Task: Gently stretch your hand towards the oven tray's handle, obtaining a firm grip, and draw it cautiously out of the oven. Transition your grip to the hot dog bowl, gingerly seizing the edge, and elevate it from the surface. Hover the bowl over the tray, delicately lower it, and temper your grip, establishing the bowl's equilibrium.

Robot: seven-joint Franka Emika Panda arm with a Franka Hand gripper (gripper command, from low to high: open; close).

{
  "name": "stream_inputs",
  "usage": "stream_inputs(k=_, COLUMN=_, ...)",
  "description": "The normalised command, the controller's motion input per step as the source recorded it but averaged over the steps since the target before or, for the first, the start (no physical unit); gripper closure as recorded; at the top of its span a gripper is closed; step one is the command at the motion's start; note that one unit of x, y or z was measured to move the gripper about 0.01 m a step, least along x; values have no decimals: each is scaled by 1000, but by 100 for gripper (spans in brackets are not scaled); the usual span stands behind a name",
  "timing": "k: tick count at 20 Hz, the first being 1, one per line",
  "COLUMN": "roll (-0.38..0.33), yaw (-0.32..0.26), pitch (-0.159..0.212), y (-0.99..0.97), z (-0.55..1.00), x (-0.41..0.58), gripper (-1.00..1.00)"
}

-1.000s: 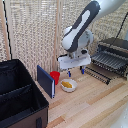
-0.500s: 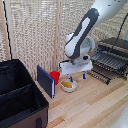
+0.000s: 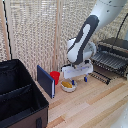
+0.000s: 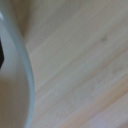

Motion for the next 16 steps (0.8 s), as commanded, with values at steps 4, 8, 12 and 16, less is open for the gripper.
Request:
stream_inputs(k=4, roll=28, yaw=27, pitch=-230, y=-88, z=-171, x=0, gripper=-100)
stream_inputs(k=8, roll=12, yaw=29, pitch=-11, y=-6, z=-67, x=-11, gripper=100)
stream_inputs(k=12, roll=0, yaw=12, pitch=-32, y=0, z=0, x=-75, gripper=100)
stream_inputs(k=16, roll=-12, yaw=14, pitch=-2, y=46, z=0, x=0, gripper=100)
